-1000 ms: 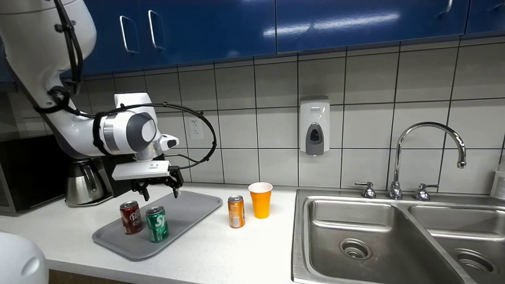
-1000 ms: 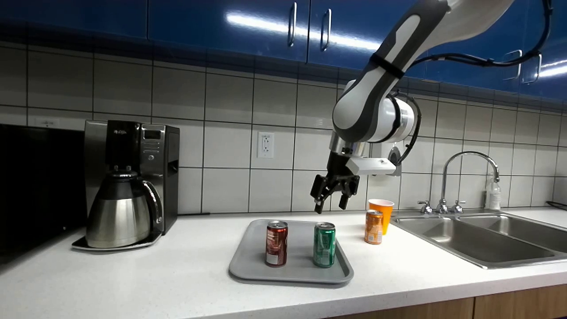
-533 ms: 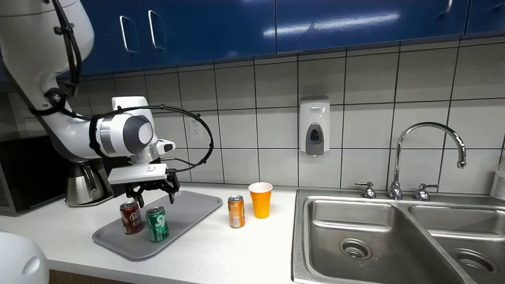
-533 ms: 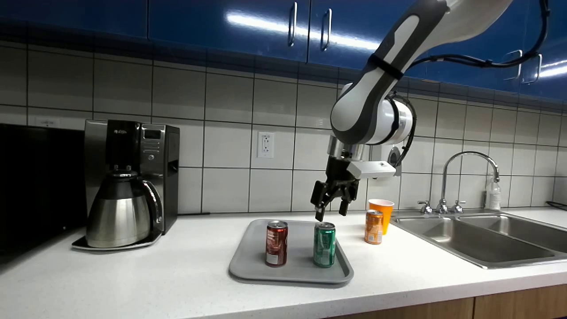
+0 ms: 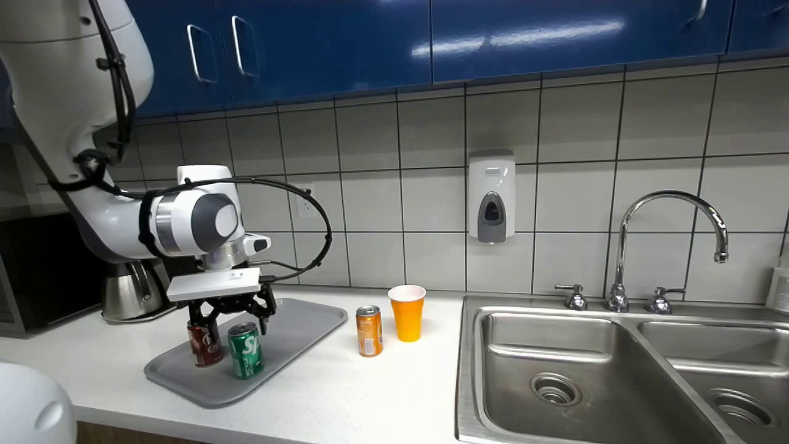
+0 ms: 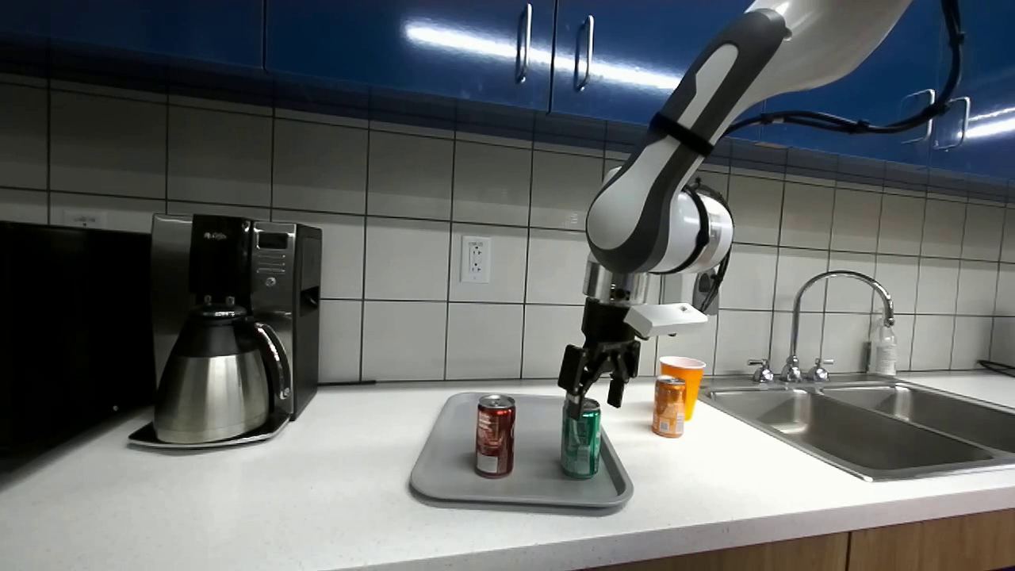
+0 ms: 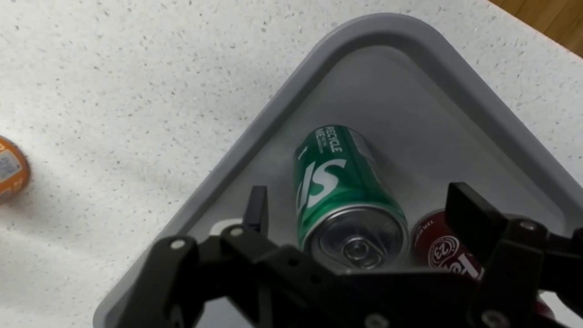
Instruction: Take the cans off of the tray
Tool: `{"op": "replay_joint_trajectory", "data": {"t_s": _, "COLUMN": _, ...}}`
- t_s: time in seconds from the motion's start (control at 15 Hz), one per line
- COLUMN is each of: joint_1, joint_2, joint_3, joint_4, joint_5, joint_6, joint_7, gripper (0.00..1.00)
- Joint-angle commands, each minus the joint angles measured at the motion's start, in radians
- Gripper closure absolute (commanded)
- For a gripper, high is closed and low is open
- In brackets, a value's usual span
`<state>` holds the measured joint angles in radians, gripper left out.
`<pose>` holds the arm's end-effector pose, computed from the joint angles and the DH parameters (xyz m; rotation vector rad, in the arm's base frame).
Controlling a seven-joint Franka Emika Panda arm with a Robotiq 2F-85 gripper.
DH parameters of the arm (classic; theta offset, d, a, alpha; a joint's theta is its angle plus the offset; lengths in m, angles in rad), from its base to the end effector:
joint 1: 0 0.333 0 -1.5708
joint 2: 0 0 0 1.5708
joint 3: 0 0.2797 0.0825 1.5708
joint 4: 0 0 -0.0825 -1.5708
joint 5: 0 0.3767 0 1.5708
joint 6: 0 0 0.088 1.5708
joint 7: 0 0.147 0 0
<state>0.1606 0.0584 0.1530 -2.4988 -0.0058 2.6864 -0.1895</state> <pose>0.4578 0.1496 0.2046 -3.0212 -0.7832 -0.2020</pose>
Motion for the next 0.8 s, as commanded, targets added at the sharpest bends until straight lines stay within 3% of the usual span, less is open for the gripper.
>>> {"op": "replay_joint_trajectory", "data": {"t_s": 0.0, "joint_1": -0.004, "joint_2": 0.010, "joint_3": 0.015, "joint_4": 0.022, "joint_5": 0.026, "joint_6": -0.043, "joint_7": -0.049, "gripper": 0.00}}
{"op": "replay_joint_trajectory", "data": {"t_s": 0.73, "joint_1": -0.011, "joint_2": 0.077, "joint_3": 0.015, "joint_4": 0.077, "joint_5": 0.006, "joint_6": -0.055, "joint_7": -0.057, "gripper": 0.00}}
